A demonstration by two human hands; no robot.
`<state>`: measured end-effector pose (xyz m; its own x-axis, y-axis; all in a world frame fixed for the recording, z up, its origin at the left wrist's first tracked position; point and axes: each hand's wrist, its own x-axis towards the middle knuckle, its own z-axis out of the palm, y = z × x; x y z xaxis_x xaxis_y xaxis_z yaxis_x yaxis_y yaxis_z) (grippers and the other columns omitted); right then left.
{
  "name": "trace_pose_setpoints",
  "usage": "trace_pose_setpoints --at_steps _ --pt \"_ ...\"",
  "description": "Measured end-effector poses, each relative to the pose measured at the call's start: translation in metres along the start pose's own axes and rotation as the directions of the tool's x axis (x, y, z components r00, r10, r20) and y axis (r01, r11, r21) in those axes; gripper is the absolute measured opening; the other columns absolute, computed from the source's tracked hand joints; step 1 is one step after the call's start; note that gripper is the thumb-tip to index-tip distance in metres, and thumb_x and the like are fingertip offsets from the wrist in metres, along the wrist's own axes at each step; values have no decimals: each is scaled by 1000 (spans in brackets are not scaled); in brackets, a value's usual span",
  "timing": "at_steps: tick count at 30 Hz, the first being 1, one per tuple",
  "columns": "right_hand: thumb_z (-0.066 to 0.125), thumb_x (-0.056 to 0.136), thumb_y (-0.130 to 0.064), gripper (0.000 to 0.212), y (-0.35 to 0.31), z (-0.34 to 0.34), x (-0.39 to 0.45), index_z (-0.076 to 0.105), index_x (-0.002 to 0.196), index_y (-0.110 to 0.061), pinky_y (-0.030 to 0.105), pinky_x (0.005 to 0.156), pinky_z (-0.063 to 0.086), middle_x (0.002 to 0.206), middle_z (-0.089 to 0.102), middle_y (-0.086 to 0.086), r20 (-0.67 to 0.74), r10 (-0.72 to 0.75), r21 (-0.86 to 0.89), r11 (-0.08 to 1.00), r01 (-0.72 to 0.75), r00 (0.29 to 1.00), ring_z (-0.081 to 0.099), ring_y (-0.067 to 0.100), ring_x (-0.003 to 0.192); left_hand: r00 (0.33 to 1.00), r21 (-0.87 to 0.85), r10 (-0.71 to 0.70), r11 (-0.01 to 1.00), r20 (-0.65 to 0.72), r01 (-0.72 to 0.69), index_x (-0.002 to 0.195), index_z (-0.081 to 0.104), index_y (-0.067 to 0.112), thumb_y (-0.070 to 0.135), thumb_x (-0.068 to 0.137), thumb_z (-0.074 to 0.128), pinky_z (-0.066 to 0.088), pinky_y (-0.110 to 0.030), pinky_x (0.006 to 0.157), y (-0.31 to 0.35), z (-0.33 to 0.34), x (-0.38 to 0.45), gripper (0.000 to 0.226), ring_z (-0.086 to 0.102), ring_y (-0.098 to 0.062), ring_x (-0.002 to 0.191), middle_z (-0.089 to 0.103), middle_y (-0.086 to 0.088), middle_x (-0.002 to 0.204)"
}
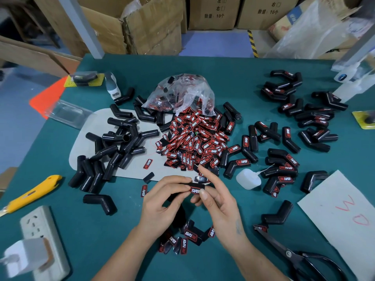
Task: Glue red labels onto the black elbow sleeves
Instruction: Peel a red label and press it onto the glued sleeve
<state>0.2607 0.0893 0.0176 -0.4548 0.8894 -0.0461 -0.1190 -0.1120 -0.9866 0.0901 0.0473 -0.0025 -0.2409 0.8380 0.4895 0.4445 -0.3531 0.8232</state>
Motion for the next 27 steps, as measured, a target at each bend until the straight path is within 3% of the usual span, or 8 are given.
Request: trace_pose_setpoints --at_steps 6,9,14,18,27 --pt "53 107 -29 46 -3 -5 0 51 150 -44 23 87 51 86 75 9 22 13 -37 999 -12 1000 69 15 89 998 -18 -54 998 22 55 105 75 17 6 93 72 55 -31 95 2 -1 3 16 73 -22 105 74 -2 112" --pt "50 107 -22 50 -3 -5 2 47 156 -35 27 84 53 90 76 11 41 30 -19 999 -29 999 72 20 92 994 -23 -95 995 48 96 107 76 18 10 95 71 53 -28 97 5 0 3 15 71 -19 106 71 2 112" --pt "52 105 -22 51 -4 -7 6 47 155 -27 25 76 53 95 77 14 41 115 101 988 -119 993 74 21 91 967 -58 -191 977 167 203 115 76 21 13 98 65 48 -24 102 4 -6 8 23 67 -20 114 69 4 116" --pt "56 103 -22 50 -6 -7 6 50 153 -26 27 73 54 94 75 15 42 183 196 962 -188 982 74 25 90 958 -56 -196 976 210 212 119 73 22 13 96 66 46 -22 103 4 -8 8 26 66 -20 116 67 7 118" --pt "53 105 -23 50 -9 -5 5 46 154 -26 26 69 54 88 75 6 64 166 103 980 -172 984 74 22 80 955 -47 -216 972 202 230 110 78 18 19 96 70 51 -27 98 4 -5 7 16 69 -22 108 68 5 111"
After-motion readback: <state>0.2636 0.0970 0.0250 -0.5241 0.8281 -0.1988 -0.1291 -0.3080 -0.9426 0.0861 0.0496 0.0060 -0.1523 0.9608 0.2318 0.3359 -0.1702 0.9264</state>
